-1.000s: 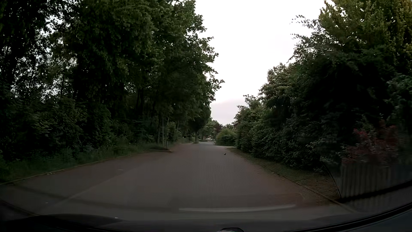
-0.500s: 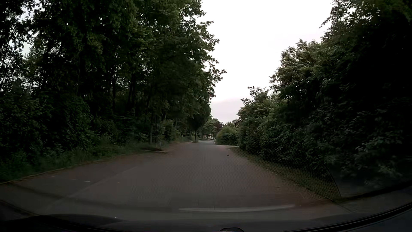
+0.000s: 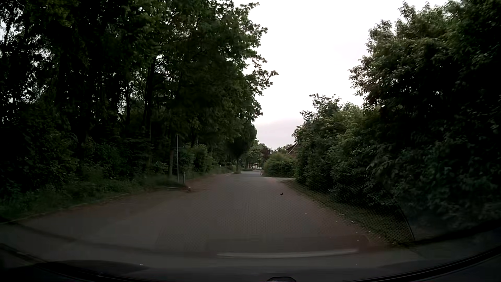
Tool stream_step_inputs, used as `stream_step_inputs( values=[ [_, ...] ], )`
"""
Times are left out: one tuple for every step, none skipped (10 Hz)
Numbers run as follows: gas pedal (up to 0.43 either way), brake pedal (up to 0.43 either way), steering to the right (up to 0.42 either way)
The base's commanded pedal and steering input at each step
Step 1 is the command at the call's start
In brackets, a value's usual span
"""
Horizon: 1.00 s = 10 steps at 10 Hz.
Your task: Follow the waypoints while adhering to traffic rules and regulations
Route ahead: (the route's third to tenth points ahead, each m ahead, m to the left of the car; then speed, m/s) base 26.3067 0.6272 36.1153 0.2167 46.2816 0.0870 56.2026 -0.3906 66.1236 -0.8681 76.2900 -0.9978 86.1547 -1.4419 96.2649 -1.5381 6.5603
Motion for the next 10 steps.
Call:
stream_step_inputs(
  values=[
    [0.157, 0.0, 0.004],
    [0.157, 0.0, 0.004],
    [0.157, 0.0, 0.004],
    [0.157, 0.0, 0.004],
    [0.157, 0.0, 0.004],
    [0.157, 0.0, 0.002],
    [0.157, 0.0, -0.006],
    [0.157, 0.0, -0.011],
    [0.157, 0.0, -0.011],
    [0.157, 0.0, -0.025]
  ],
)
